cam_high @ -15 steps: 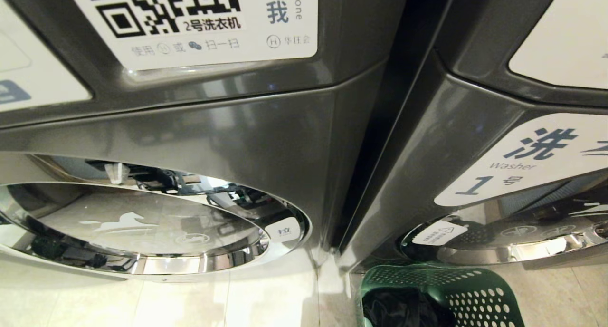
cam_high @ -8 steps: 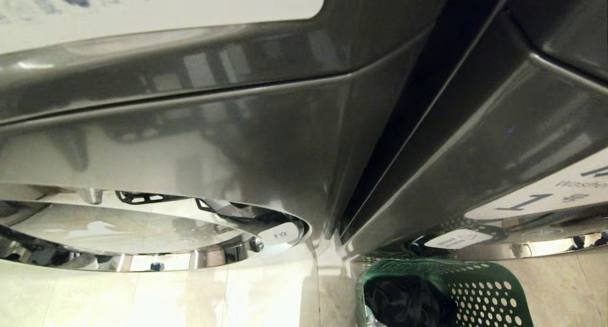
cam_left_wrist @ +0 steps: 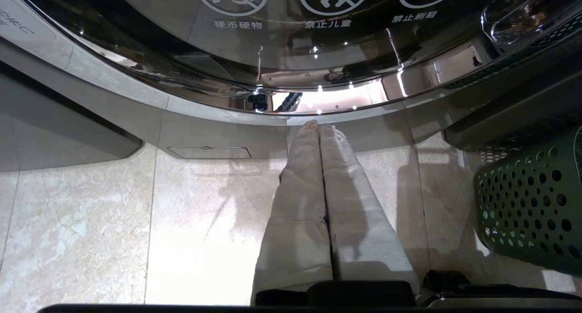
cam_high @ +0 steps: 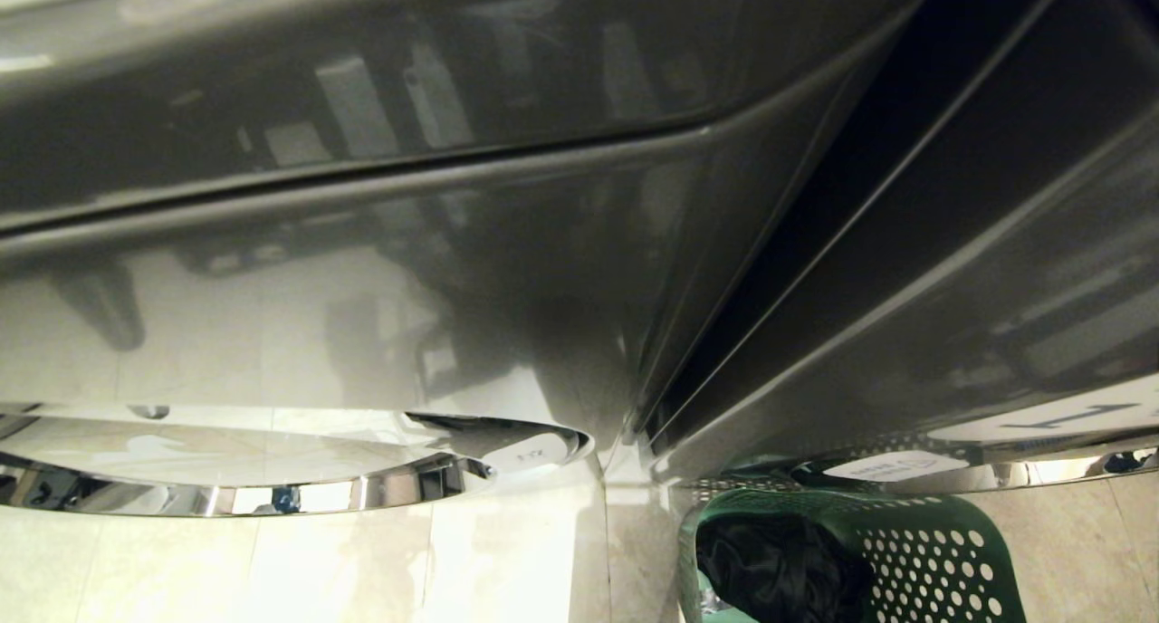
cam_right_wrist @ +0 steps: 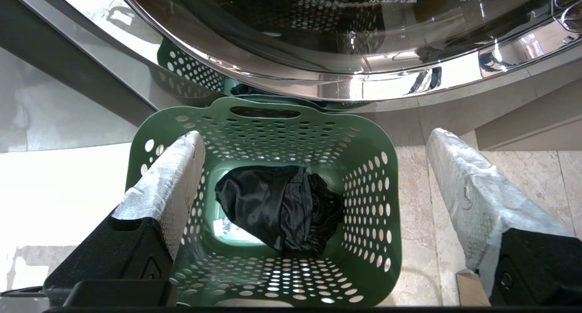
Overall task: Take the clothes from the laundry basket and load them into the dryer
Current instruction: Take the clothes out of the basket
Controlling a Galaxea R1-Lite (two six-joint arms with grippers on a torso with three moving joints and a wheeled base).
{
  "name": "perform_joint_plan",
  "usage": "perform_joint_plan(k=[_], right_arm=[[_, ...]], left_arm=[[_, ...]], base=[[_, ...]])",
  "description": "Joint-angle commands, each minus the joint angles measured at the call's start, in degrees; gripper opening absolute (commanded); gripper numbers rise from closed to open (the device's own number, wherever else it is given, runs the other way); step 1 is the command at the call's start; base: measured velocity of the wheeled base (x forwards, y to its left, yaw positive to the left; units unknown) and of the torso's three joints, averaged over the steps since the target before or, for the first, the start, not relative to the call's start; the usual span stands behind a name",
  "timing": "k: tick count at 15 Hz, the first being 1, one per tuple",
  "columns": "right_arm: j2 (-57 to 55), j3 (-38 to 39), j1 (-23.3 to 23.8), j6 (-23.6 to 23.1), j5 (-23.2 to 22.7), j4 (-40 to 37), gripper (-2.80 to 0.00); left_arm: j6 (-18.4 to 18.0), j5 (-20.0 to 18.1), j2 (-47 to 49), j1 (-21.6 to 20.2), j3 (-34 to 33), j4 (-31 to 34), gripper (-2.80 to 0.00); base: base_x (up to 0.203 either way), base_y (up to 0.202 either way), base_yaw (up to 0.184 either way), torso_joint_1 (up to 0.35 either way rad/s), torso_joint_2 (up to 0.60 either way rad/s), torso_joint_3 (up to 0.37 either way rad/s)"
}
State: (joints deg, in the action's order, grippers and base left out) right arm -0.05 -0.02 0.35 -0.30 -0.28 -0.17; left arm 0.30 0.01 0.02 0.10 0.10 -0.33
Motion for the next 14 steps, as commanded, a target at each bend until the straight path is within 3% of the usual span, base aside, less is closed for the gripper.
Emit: perform_joint_plan(k=[1, 14], right_arm=[[0.0, 0.0, 0.0, 0.0, 0.0, 0.0, 0.0], [0.0, 0.0, 0.0, 0.0, -0.1, 0.0, 0.0]], left_arm=[[0.0, 0.0, 0.0, 0.0, 0.0, 0.0, -2.8], [0.0, 0.1, 0.0, 0.0, 0.0, 0.0, -2.8]], base=[[0.0, 0.0, 0.0, 0.0, 0.0, 0.0], [0.0, 0.0, 0.0, 0.0, 0.0, 0.0]])
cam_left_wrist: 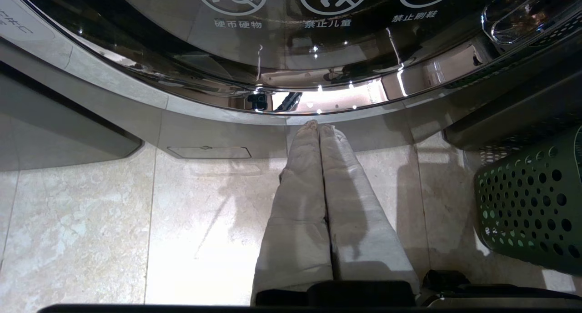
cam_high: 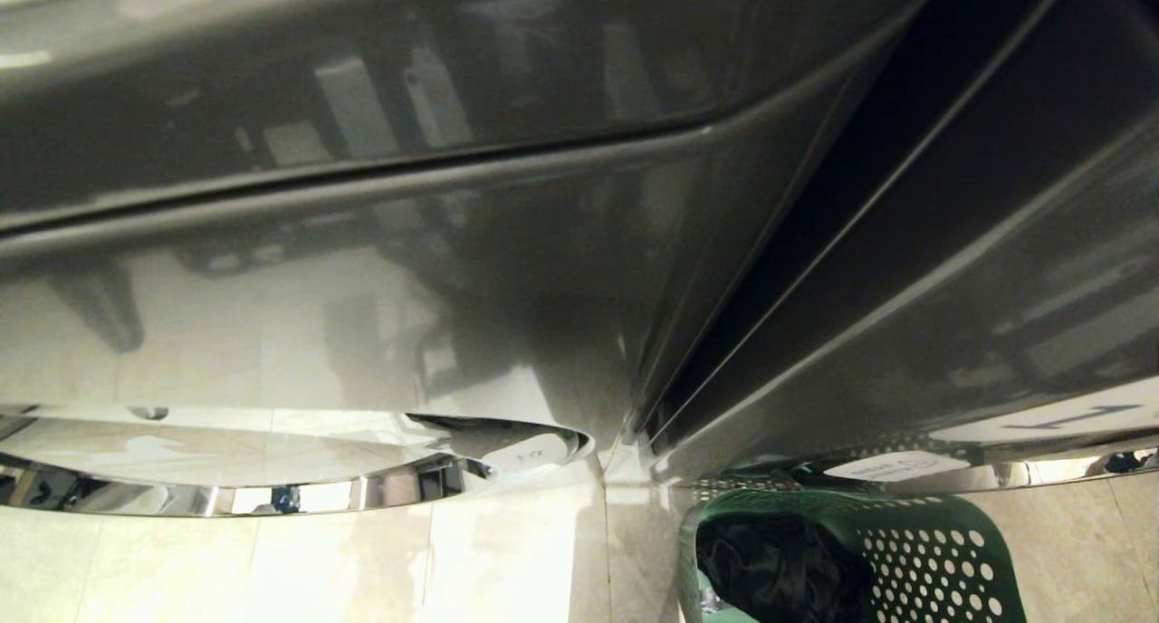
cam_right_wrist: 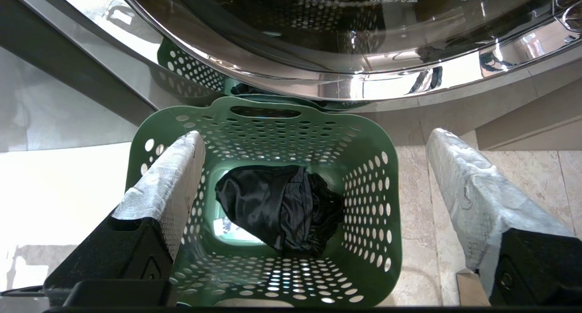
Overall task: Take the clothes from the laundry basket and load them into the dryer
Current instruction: Take the clothes out of the basket
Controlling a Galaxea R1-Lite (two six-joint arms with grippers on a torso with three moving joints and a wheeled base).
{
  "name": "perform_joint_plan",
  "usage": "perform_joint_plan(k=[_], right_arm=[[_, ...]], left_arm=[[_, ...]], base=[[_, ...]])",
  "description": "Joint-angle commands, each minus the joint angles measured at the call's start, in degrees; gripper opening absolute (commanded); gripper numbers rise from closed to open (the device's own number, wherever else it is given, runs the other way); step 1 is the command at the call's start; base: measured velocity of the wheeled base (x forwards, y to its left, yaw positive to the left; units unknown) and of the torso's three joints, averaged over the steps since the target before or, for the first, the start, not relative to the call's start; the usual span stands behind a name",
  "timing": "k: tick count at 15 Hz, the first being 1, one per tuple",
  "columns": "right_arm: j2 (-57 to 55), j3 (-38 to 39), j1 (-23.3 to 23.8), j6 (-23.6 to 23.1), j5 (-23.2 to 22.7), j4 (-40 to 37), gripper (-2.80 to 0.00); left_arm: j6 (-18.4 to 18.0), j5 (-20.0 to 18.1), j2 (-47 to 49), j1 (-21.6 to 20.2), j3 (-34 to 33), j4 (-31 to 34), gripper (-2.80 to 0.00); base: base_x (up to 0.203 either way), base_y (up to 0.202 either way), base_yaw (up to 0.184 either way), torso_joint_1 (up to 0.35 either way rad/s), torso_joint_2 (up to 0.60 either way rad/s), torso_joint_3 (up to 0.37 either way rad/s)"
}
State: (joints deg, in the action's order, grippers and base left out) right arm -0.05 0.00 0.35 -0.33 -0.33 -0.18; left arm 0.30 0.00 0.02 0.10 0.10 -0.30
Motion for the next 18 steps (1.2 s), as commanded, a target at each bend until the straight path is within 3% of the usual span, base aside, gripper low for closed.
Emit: perform_joint_plan(k=[1, 10, 18], right_arm=[[0.0, 0.0, 0.0, 0.0, 0.0, 0.0, 0.0], [0.0, 0.0, 0.0, 0.0, 0.0, 0.0, 0.0], [0.0, 0.0, 0.0, -0.2, 0.0, 0.0, 0.0]], left_arm=[[0.0, 0.0, 0.0, 0.0, 0.0, 0.0, -2.8], [0.0, 0.0, 0.0, 0.0, 0.0, 0.0, -2.8], [0.0, 0.0, 0.0, 0.0, 0.0, 0.0, -2.8]], base=[[0.0, 0.0, 0.0, 0.0, 0.0, 0.0], [0.0, 0.0, 0.0, 0.033, 0.34, 0.381], [0.0, 0.0, 0.0, 0.017, 0.05, 0.066]])
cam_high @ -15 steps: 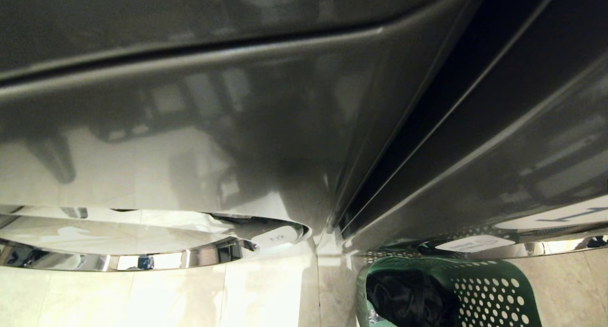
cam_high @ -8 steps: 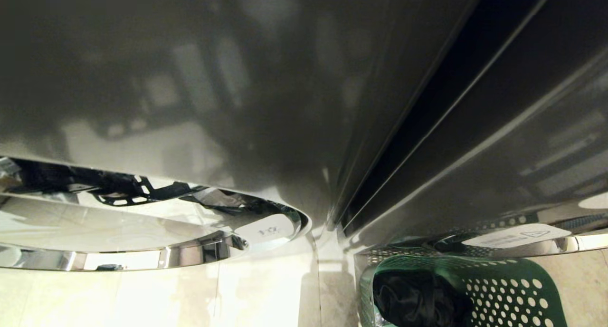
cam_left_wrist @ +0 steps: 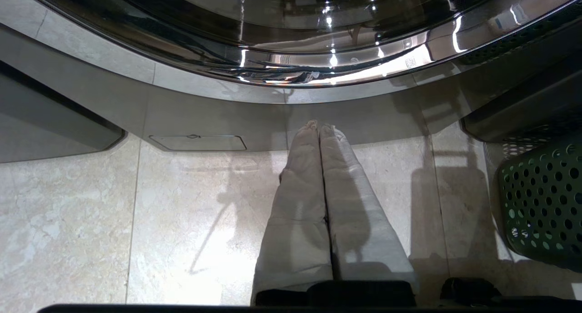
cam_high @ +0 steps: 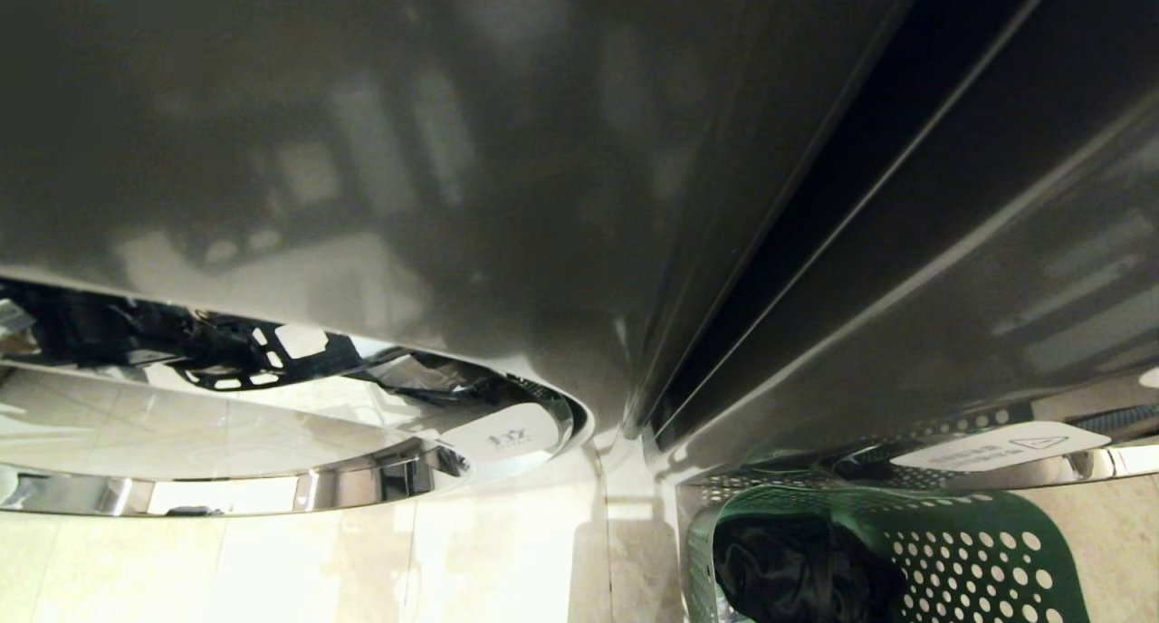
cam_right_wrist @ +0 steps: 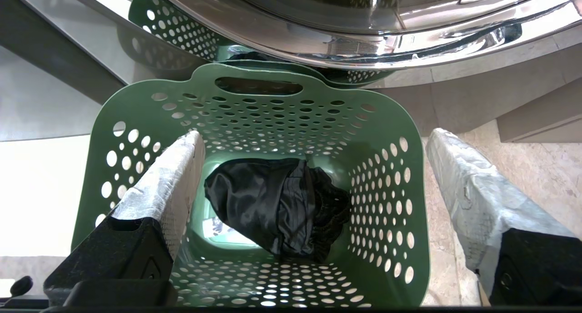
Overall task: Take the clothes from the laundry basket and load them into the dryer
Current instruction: Take the clothes out of the basket
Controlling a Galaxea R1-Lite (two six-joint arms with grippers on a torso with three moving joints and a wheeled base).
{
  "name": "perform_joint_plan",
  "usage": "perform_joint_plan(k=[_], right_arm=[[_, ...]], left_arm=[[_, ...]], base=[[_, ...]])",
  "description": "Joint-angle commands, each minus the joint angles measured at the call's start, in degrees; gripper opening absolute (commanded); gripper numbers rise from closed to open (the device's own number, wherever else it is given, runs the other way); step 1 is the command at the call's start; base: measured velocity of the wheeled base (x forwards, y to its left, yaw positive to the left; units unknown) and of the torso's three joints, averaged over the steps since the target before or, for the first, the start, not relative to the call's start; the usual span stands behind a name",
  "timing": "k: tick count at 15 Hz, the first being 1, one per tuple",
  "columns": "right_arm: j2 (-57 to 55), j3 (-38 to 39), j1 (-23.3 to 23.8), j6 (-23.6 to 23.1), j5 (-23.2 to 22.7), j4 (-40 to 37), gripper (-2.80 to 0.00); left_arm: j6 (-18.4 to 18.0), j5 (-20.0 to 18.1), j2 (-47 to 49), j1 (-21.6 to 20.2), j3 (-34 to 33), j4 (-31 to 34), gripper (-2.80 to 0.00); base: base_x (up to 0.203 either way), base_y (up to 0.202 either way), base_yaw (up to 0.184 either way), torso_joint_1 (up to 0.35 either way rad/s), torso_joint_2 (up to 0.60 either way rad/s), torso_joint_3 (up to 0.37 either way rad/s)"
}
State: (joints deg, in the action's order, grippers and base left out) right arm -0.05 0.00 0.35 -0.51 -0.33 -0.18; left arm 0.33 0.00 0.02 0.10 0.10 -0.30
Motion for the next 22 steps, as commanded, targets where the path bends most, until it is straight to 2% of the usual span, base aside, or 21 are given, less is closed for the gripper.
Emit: perform_joint_plan(k=[1, 7, 17, 22], right_arm=[[0.0, 0.0, 0.0, 0.0, 0.0, 0.0, 0.0], [0.0, 0.0, 0.0, -0.3, -0.3, 0.0, 0.0], [0.0, 0.0, 0.0, 0.1, 0.0, 0.0, 0.0], [0.0, 0.0, 0.0, -0.8, -0.4, 0.0, 0.0]], left_arm=[[0.0, 0.0, 0.0, 0.0, 0.0, 0.0, -2.8], [0.0, 0.0, 0.0, 0.0, 0.0, 0.0, -2.8], [0.0, 0.0, 0.0, 0.0, 0.0, 0.0, -2.8], [0.0, 0.1, 0.0, 0.0, 0.0, 0.0, -2.8]], base=[[0.0, 0.0, 0.0, 0.0, 0.0, 0.0], [0.0, 0.0, 0.0, -0.071, 0.03, -0.057], [0.0, 0.0, 0.0, -0.709, 0.12, -0.561], [0.0, 0.0, 0.0, -0.128, 0.01, -0.156]])
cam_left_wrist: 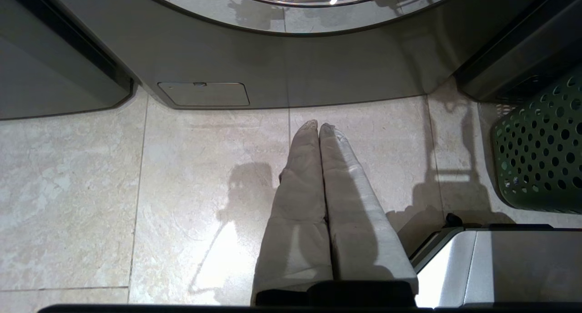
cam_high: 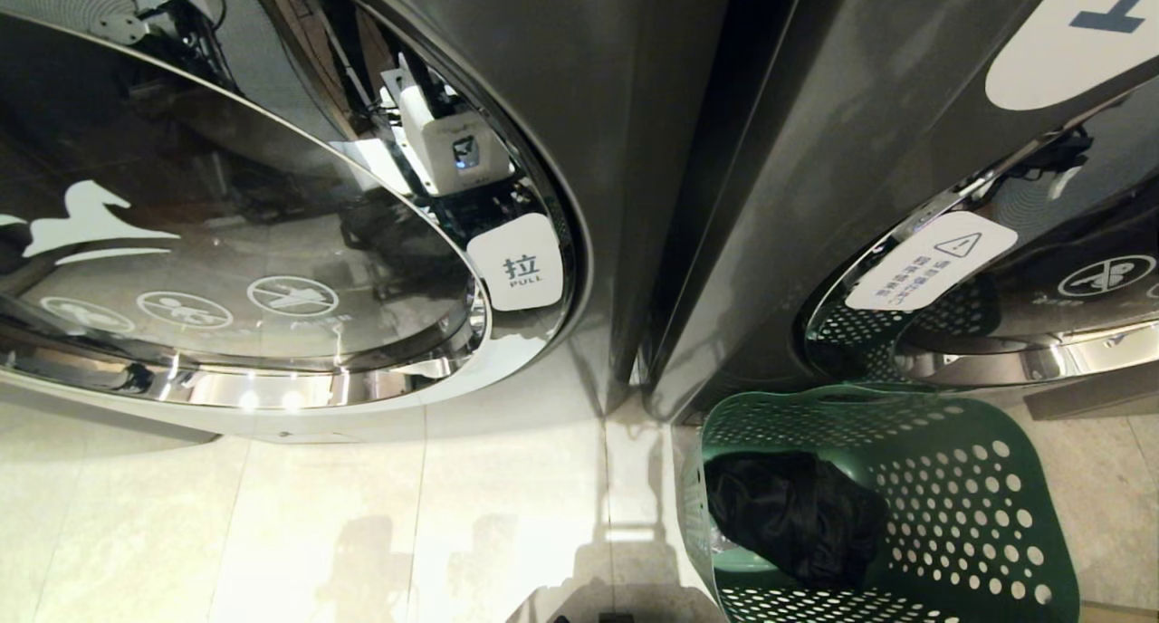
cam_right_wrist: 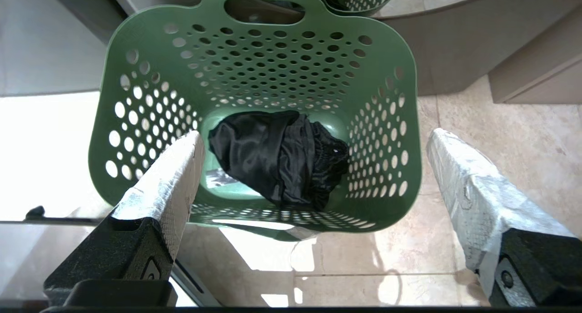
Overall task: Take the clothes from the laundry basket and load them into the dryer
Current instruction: Take the clothes out of the basket
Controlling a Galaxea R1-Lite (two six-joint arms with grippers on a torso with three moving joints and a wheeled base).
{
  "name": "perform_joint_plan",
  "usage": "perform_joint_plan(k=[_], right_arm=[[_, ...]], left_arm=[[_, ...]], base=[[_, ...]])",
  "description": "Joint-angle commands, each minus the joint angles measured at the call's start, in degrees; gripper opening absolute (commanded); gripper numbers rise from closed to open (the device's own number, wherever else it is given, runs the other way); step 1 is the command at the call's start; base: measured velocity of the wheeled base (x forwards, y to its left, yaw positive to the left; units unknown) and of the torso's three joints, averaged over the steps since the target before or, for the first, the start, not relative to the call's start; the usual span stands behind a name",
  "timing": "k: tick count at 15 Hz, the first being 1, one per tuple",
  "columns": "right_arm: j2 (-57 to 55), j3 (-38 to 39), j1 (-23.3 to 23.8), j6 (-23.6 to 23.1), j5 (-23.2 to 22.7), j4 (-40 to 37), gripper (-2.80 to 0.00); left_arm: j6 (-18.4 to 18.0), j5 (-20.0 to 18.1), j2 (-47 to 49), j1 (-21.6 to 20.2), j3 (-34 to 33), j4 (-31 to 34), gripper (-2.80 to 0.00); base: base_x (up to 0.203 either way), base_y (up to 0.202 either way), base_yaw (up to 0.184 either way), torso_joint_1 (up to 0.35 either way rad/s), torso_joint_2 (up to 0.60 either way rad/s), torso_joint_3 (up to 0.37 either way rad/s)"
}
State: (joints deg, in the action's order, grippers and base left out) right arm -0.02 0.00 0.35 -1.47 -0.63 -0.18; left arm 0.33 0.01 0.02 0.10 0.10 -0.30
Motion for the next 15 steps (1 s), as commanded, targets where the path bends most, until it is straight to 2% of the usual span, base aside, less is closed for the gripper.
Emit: perform_joint_plan(k=[1, 3, 5, 7, 8, 11, 13, 15], right_arm=[[-0.1, 0.0, 0.0, -1.2, -0.2, 0.0, 0.0], [-0.1, -0.2, 0.0, -6.4, -1.1, -0.4, 0.0], [-0.7, -3.5, 0.0, -7.8, -1.0, -4.7, 0.0], [-6.0, -11.1, 0.0, -6.2, -1.2, -11.5, 0.0], [-11.5, -14.5, 0.0, -3.8, -1.2, -14.2, 0.0], [-29.4, -19.4, 0.0, 1.0, -1.4, -18.1, 0.0], [-38.7, -18.6, -0.1, 2.5, -2.3, -18.1, 0.0], [-48.5, -16.5, -0.2, 2.8, -3.0, -12.2, 0.0]], left_arm=[[0.0, 0.0, 0.0, 0.0, 0.0, 0.0, -2.8], [0.0, 0.0, 0.0, 0.0, 0.0, 0.0, -2.8], [0.0, 0.0, 0.0, 0.0, 0.0, 0.0, -2.8], [0.0, 0.1, 0.0, 0.0, 0.0, 0.0, -2.8], [0.0, 0.1, 0.0, 0.0, 0.0, 0.0, -2.8], [0.0, 0.0, 0.0, 0.0, 0.0, 0.0, -2.8], [0.0, 0.1, 0.0, 0.0, 0.0, 0.0, -2.8], [0.0, 0.1, 0.0, 0.0, 0.0, 0.0, -2.8]], base=[[0.0, 0.0, 0.0, -0.011, 0.0, -0.042], [0.0, 0.0, 0.0, -0.001, 0.0, -0.016], [0.0, 0.0, 0.0, 0.0, 0.0, 0.0], [0.0, 0.0, 0.0, 0.0, 0.0, 0.0], [0.0, 0.0, 0.0, 0.0, 0.0, 0.0], [0.0, 0.0, 0.0, 0.0, 0.0, 0.0], [0.0, 0.0, 0.0, 0.0, 0.0, 0.0], [0.0, 0.0, 0.0, 0.0, 0.0, 0.0]])
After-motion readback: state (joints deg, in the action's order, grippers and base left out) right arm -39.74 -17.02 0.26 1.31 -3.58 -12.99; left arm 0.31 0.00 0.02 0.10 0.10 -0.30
